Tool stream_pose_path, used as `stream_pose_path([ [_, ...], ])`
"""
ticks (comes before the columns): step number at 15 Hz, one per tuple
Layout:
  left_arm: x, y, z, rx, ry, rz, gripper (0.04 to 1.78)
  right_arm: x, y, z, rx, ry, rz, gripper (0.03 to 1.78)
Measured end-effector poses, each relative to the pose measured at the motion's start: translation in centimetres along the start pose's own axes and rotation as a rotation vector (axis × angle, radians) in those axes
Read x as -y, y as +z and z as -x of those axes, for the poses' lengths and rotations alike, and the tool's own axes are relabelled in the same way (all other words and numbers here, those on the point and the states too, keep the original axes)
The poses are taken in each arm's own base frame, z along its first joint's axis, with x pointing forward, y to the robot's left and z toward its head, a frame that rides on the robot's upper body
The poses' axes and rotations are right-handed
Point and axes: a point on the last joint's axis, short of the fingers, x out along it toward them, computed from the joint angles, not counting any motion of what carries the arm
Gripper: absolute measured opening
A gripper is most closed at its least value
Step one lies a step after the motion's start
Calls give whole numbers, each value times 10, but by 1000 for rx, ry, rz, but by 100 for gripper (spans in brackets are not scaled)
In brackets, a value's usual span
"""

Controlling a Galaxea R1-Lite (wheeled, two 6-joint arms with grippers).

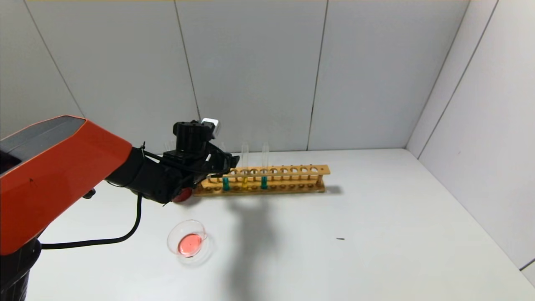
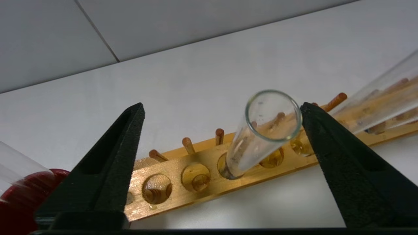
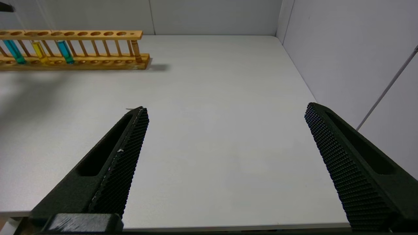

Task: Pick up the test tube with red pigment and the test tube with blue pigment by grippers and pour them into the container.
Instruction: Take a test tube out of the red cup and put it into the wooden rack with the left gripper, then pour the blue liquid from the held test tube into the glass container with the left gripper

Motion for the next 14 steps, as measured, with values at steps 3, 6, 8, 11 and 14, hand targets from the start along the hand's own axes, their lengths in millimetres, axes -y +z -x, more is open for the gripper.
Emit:
stream_pose_path([
  [3, 2, -4, -1, -13, -4, -3, 128, 0, 0, 0, 0, 0, 0, 175],
  [6, 5, -6, -2, -15, -10, -6, 73, 0, 0, 0, 0, 0, 0, 175],
  [8, 6, -6, -2, -13, -12, -7, 42, 0, 0, 0, 0, 0, 0, 175],
  [11, 7, -4, -2, -7, -15, -9, 32, 0, 0, 0, 0, 0, 0, 175],
  [14, 8, 0, 0, 4, -14, -14, 32, 0, 0, 0, 0, 0, 0, 175],
])
